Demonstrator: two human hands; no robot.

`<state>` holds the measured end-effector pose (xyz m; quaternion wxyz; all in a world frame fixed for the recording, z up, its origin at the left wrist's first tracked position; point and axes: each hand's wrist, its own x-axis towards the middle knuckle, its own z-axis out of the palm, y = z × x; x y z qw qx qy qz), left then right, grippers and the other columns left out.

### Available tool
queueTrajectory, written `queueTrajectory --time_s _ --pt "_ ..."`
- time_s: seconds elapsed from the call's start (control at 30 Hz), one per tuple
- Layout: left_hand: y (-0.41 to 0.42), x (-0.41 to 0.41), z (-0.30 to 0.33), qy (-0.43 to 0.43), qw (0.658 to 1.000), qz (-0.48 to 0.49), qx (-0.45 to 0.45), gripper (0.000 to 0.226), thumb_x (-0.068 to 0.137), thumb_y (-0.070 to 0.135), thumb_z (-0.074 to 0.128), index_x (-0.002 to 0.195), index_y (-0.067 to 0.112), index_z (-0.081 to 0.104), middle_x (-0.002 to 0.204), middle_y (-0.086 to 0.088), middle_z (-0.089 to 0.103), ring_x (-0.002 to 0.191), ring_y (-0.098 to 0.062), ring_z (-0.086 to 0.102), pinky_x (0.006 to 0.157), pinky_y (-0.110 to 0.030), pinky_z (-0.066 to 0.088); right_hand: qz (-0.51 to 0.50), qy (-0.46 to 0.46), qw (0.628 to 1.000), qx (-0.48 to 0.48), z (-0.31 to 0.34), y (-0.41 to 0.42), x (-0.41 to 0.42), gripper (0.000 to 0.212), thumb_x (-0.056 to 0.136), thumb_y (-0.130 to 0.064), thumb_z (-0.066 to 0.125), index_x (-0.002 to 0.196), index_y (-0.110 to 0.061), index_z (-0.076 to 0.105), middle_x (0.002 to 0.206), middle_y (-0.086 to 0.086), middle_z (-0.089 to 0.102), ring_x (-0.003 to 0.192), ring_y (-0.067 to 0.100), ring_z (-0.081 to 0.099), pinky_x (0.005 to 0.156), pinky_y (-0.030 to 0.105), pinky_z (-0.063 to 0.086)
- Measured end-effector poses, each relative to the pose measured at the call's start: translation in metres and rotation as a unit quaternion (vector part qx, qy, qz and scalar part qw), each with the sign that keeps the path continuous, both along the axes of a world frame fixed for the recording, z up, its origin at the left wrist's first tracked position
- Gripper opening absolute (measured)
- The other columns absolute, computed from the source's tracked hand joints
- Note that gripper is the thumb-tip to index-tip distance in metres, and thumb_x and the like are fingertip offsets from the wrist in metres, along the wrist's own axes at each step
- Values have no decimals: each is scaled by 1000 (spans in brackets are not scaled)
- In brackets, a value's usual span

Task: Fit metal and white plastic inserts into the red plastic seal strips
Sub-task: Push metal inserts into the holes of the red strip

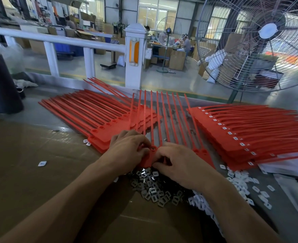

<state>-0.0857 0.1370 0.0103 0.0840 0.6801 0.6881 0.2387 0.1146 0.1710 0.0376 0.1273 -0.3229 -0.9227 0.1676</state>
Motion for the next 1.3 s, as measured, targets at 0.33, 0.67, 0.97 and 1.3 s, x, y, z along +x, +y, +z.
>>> queueTrajectory --time_s 0.33,0.67,0.97,1.3 --pt "-1 0 2 -12 1000 -1 -4 26 99 47 55 124 45 61 141 18 45 133 -8 26 108 -34 14 -130 157 976 -71 1 5 10 13 95 -25 71 84 -31 69 77 -13 72 68 -2 65 59 9 46" --pt "0 -1 2 -13 1000 -3 -11 24 98 48 56 122 47 60 142 18 45 135 -9 27 114 -40 15 -258 282 908 -169 3 37 62 24 89 -13 77 82 -36 79 62 -10 68 52 1 57 52 23 45" --pt "-1 -1 2 -18 1000 -3 -12 24 98 47 56 122 47 60 141 19 45 134 -8 27 114 -40 15 -297 277 902 -145 -1 40 64 16 91 -12 74 88 -27 79 70 -13 73 51 4 63 56 18 50" --pt "0 -2 2 -19 1000 -4 -13 23 98 48 57 120 48 60 140 21 45 132 -6 27 113 -39 15 -334 207 915 -95 -5 43 67 12 92 -23 76 80 -26 77 57 -9 69 47 0 59 51 19 44"
